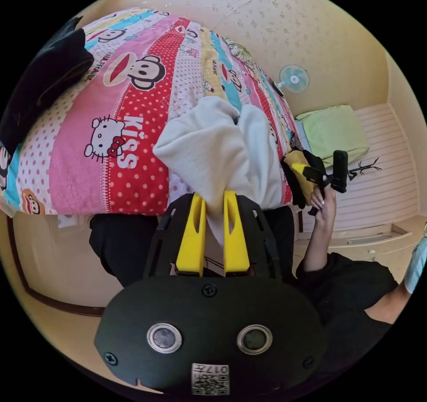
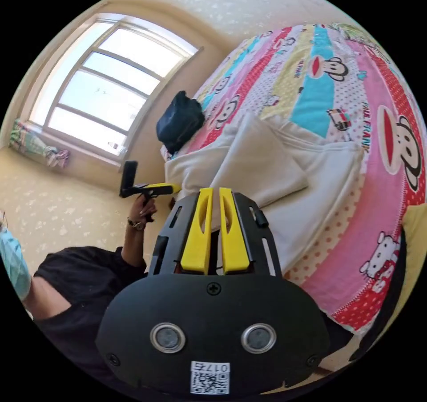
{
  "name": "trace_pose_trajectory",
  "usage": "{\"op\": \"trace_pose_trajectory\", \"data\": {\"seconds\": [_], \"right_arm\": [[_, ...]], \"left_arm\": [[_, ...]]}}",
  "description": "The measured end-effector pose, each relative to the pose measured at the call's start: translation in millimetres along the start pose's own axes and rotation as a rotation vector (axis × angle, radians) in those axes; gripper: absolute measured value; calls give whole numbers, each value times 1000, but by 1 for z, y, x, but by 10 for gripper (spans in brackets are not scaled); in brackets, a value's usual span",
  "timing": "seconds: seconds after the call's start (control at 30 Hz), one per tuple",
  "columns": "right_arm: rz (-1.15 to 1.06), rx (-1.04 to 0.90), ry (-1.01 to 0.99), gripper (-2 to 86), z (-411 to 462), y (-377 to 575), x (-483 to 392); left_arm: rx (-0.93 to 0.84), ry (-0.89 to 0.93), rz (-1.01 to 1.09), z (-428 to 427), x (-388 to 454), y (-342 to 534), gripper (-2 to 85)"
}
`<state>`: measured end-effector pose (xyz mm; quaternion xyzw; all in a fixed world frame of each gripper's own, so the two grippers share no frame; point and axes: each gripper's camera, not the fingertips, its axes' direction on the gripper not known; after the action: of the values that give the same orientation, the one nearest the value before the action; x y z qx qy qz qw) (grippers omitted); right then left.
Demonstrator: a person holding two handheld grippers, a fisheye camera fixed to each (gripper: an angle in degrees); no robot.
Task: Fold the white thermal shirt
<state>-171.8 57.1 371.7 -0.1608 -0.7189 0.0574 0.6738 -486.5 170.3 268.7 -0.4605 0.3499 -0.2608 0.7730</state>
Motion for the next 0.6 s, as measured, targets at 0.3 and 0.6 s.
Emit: {"op": "trace_pose_trajectory", "data": {"seconds": [0.3, 0.6], "right_arm": [[-41, -131, 259, 77, 86, -24, 10], [36, -217, 120, 34, 57, 90, 14]], "left_arm": [[109, -55, -156, -28, -10, 12, 67], [157, -98, -98, -60, 5, -80, 188]]}}
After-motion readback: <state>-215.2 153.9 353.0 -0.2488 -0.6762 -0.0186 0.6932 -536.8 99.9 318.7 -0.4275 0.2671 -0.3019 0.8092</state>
